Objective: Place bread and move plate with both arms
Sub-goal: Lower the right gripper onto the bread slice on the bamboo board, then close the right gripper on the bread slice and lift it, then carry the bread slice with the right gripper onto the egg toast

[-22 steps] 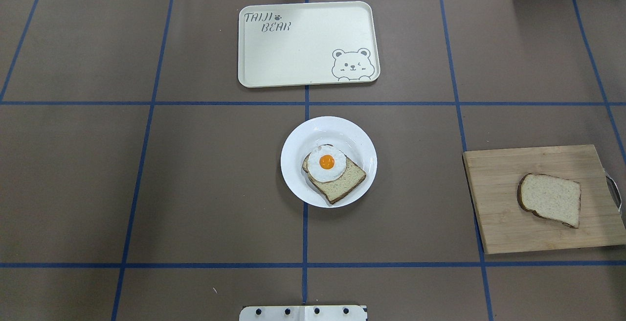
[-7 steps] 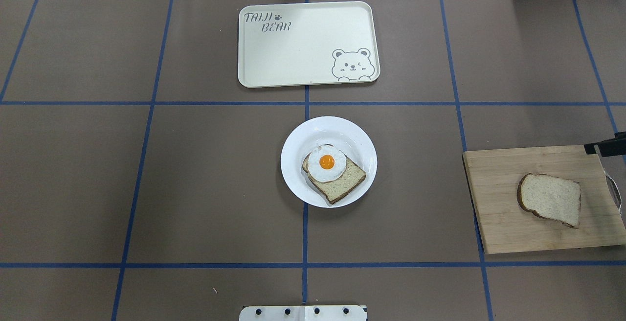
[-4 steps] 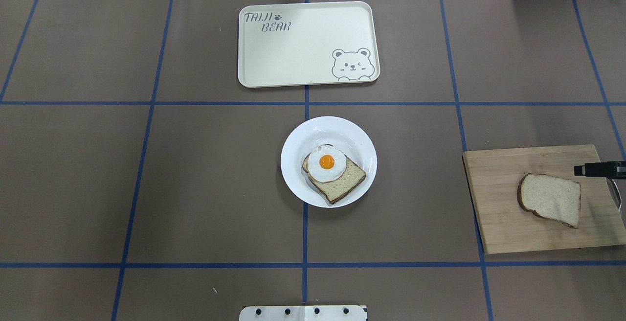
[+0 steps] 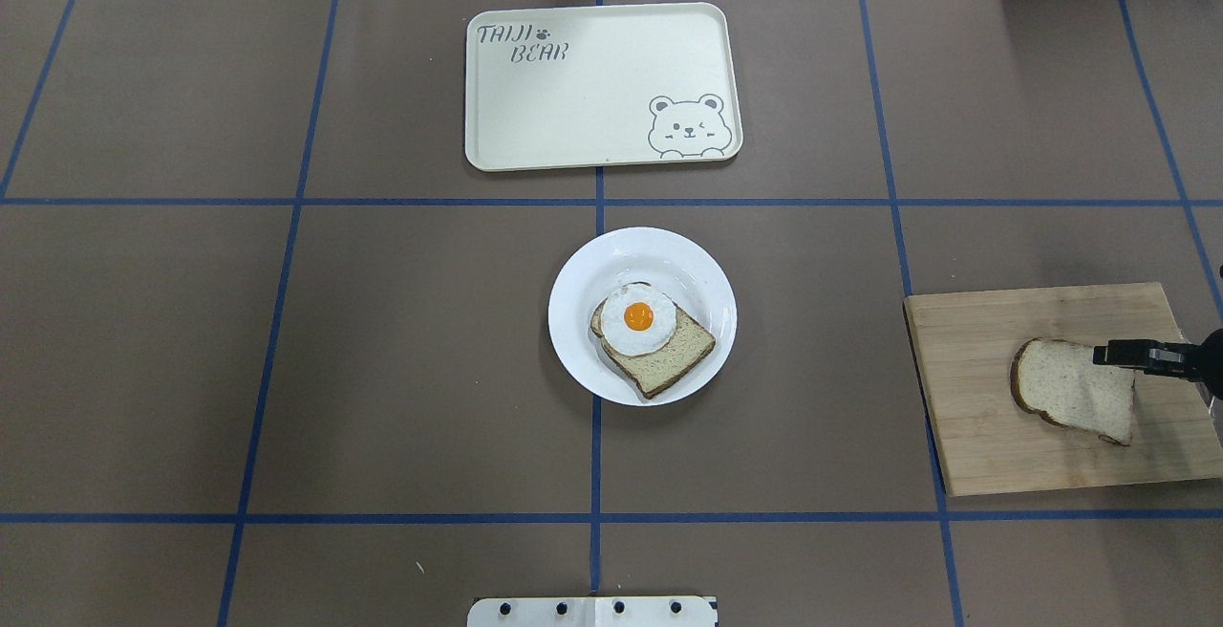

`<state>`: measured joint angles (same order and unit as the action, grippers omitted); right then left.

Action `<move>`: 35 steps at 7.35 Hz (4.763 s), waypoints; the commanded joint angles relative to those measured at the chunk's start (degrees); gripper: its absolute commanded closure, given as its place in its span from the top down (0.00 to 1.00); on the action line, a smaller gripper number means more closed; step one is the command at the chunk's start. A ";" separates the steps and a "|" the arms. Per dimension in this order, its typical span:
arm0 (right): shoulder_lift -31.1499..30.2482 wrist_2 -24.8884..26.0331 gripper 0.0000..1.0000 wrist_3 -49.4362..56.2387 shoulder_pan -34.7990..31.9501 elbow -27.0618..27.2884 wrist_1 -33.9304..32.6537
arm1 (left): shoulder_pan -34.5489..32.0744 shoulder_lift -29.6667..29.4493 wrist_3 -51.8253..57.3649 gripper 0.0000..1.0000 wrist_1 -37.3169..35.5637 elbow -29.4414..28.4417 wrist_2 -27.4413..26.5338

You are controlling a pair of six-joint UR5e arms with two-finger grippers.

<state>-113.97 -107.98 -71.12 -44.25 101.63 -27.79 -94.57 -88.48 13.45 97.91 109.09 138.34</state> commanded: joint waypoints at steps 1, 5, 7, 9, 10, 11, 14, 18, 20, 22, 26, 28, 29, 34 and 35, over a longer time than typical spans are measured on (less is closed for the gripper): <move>-1.51 2.15 0.67 -0.42 1.79 -0.47 0.90 | 0.00 0.06 0.00 0.99 0.00 -0.02 0.00; -0.90 4.18 0.47 -0.51 4.08 -0.56 0.90 | 0.00 0.06 0.00 0.99 0.00 -0.28 0.00; -0.90 5.23 0.43 -0.43 4.95 -0.64 0.90 | 0.00 0.06 0.00 0.99 0.00 -0.28 0.00; -0.99 5.58 0.22 -0.25 5.84 -0.64 0.90 | 0.00 -0.02 0.00 0.99 -0.09 -0.28 0.00; -1.16 5.58 0.00 0.53 5.84 -0.64 0.90 | 0.00 0.06 0.00 0.99 0.00 -0.37 0.00; -1.16 5.50 0.00 0.72 5.84 -0.56 0.90 | 0.00 0.06 0.00 0.99 0.00 -0.28 0.00; -1.60 2.44 0.00 3.26 4.71 -0.03 1.85 | 0.00 0.06 0.00 0.99 0.00 -0.54 0.00; 0.41 -15.82 0.00 5.38 -7.32 -0.82 9.93 | 0.00 0.06 0.00 0.99 0.00 -0.46 0.00; 2.95 -28.11 0.00 4.94 -17.06 -0.82 10.74 | -0.09 0.06 0.00 0.99 0.00 -0.20 0.09; 6.38 -28.43 0.00 0.58 -17.89 -0.56 10.31 | -0.09 0.59 0.09 0.99 0.00 -0.11 0.09; 18.51 -18.54 0.00 -19.82 -14.75 0.84 3.38 | -0.09 2.35 0.00 0.99 0.00 0.33 2.99; 23.68 -6.08 0.00 -25.45 -6.25 7.49 -11.23 | 0.00 2.35 0.00 0.99 0.00 -0.10 2.99; 27.63 0.07 0.00 -28.78 -1.33 10.84 -20.19 | 0.00 2.35 0.00 0.99 0.00 -0.28 2.99; 43.91 21.11 0.00 -41.70 17.93 12.80 -47.16 | 0.00 2.35 0.00 0.99 0.00 -0.90 2.99; 44.36 25.75 0.00 -44.26 21.97 12.72 -50.40 | 0.00 2.35 0.09 0.99 0.00 -1.07 2.99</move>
<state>-70.93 -87.55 -112.08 -27.12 114.39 -74.13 -94.57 -86.13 13.47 97.91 108.20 141.33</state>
